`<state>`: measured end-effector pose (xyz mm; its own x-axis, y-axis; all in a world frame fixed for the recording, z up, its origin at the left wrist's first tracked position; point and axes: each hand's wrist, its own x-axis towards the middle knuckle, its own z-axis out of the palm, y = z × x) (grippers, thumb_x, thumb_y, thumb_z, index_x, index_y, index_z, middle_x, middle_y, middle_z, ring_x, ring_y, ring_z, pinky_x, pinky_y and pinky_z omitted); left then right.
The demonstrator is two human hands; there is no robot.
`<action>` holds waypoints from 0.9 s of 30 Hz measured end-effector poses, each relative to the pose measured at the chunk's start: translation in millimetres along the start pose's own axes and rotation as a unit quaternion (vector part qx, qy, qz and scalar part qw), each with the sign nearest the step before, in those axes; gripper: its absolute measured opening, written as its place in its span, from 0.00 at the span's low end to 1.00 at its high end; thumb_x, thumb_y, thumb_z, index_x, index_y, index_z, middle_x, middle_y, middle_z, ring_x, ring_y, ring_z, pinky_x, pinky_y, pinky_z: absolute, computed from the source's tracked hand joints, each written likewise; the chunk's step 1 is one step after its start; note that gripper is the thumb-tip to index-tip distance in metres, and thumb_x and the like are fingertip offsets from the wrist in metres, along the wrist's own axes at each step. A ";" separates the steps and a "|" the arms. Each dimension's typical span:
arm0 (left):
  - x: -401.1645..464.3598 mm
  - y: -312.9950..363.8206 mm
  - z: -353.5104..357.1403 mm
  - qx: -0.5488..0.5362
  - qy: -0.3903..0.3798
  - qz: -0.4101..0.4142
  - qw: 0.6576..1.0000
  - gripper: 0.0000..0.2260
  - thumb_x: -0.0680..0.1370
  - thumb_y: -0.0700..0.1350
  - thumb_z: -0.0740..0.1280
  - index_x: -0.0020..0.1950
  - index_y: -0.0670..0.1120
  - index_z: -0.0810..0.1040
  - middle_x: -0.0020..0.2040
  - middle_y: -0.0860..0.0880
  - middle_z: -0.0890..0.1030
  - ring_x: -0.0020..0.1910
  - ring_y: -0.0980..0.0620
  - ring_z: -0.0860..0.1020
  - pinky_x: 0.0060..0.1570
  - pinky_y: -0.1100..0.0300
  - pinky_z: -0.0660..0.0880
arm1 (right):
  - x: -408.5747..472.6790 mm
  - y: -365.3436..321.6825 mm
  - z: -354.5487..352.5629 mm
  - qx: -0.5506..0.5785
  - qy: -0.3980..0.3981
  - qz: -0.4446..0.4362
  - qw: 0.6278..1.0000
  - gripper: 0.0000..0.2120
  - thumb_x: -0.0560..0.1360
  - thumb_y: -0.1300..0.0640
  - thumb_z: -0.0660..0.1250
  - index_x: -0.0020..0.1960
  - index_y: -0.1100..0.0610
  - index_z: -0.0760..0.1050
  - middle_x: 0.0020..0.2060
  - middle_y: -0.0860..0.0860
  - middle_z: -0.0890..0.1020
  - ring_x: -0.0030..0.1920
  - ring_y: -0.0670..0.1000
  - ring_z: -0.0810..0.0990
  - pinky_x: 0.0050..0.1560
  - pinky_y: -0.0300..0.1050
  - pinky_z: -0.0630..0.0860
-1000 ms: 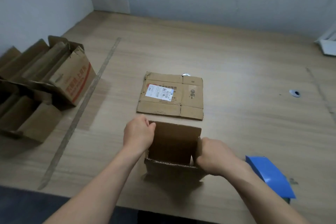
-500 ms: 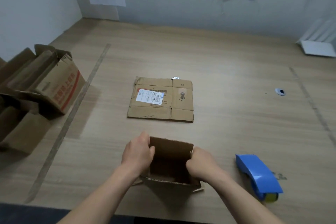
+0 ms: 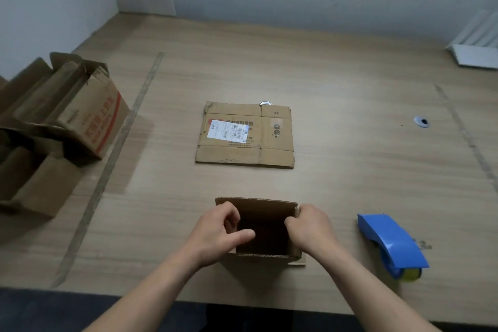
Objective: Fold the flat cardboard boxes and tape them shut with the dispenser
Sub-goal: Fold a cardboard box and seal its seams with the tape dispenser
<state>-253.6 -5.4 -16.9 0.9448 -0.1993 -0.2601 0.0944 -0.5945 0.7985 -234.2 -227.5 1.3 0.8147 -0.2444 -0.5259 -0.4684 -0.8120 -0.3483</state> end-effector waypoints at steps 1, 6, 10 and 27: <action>-3.0 -1.9 -0.3 0.004 -0.010 0.008 1.000 0.19 0.64 0.64 0.72 0.42 0.54 0.72 0.38 0.54 0.77 0.36 0.56 0.74 0.35 0.59 0.74 | 1.4 -1.3 0.7 0.001 0.000 0.005 1.000 0.06 0.74 0.56 0.62 0.47 0.57 0.74 0.44 0.54 0.78 0.47 0.59 0.77 0.44 0.45 0.70; -8.5 -1.3 1.8 0.171 -0.077 0.094 0.978 0.17 0.67 0.60 0.73 0.48 0.55 0.72 0.48 0.57 0.72 0.47 0.55 0.71 0.45 0.65 0.70 | 5.4 -11.7 -3.7 0.037 -0.039 0.029 0.998 0.03 0.73 0.61 0.57 0.43 0.58 0.69 0.38 0.56 0.76 0.33 0.56 0.76 0.24 0.37 0.66; -17.8 -6.5 8.5 0.234 -0.101 0.140 0.957 0.25 0.65 0.66 0.72 0.54 0.55 0.72 0.53 0.59 0.69 0.51 0.57 0.66 0.51 0.64 0.69 | 3.2 -14.1 -5.1 0.065 -0.043 0.032 0.996 0.04 0.73 0.57 0.61 0.41 0.58 0.71 0.37 0.55 0.78 0.33 0.56 0.76 0.21 0.36 0.67; -35.2 -35.9 -1.7 0.203 0.082 0.232 0.948 0.55 0.62 0.70 0.74 0.80 0.52 0.51 0.80 0.49 0.51 0.75 0.48 0.60 0.70 0.52 0.65 | -22.7 24.3 16.9 0.287 -0.052 -0.057 0.955 0.36 0.73 0.72 0.67 0.73 0.47 0.61 0.37 0.56 0.81 0.40 0.53 0.85 0.38 0.43 0.80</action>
<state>-289.7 24.2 -35.5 0.8945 -0.4082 0.1822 -0.4398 -0.7307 0.5222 -269.9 -232.7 -8.4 0.8468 -0.0936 -0.5236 -0.5137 -0.3991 -0.7595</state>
